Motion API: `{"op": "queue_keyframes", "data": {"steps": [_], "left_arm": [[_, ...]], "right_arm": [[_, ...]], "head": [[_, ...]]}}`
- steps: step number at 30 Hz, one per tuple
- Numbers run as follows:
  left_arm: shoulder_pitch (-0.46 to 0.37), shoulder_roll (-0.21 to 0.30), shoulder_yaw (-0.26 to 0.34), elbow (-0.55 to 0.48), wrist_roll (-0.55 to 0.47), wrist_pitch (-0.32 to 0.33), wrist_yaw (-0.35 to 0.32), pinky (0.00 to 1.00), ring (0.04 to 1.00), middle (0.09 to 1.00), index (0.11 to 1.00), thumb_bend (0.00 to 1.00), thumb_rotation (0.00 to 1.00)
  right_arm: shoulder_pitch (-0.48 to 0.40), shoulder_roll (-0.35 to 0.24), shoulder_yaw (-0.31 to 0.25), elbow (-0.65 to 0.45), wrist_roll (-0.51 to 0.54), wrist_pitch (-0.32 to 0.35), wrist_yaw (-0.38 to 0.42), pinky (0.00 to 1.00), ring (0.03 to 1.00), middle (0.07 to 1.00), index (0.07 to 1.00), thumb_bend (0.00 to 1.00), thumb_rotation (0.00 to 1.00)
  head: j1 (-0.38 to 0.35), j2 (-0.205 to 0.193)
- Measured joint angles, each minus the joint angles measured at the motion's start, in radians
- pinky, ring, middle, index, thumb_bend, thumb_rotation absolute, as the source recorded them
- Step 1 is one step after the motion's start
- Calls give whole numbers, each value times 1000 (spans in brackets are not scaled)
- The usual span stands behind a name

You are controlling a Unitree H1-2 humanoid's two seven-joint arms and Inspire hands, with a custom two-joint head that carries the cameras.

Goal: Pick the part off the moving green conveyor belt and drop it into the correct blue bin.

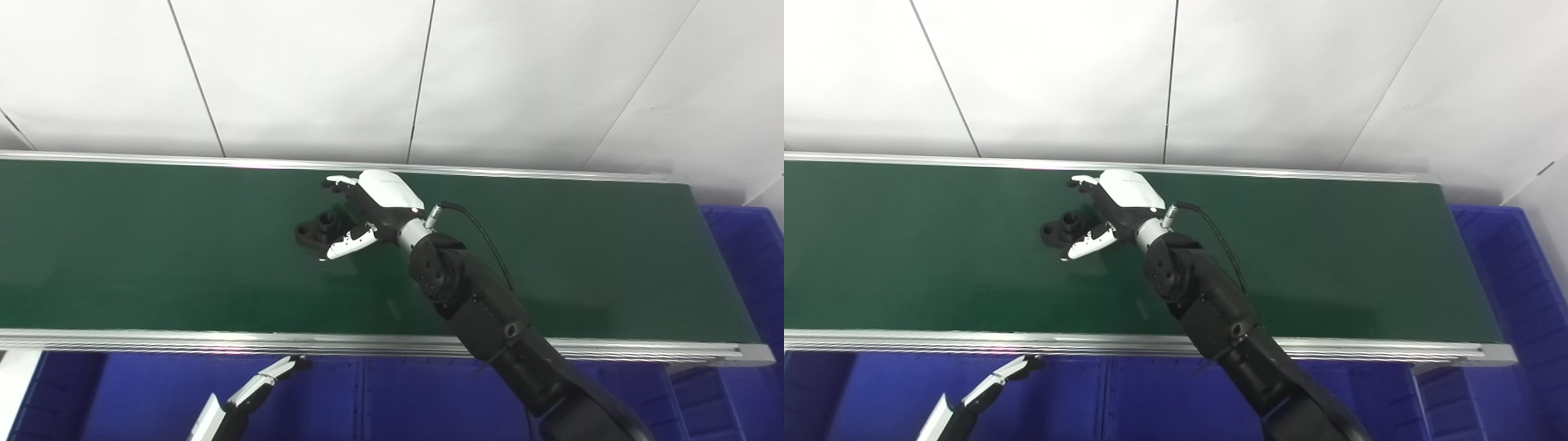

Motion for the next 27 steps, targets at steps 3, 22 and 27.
{"op": "queue_keyframes", "data": {"steps": [3, 22, 27], "left_arm": [[2, -3, 4, -1, 1, 0, 0, 785, 853, 877, 832, 674, 344], [57, -28, 83, -33, 4, 0, -75, 788, 857, 883, 841, 638, 307], [68, -32, 119, -48, 9, 0, -99, 791, 857, 883, 842, 632, 311]], "right_arm": [[3, -20, 11, -5, 1, -11, 1, 701, 784, 823, 842, 727, 256], [79, -144, 75, -175, -17, -39, 66, 393, 482, 522, 720, 618, 0], [86, -154, 91, -184, -16, -43, 83, 352, 436, 484, 706, 567, 0]], "head": [[9, 8], [23, 38], [26, 44]]}}
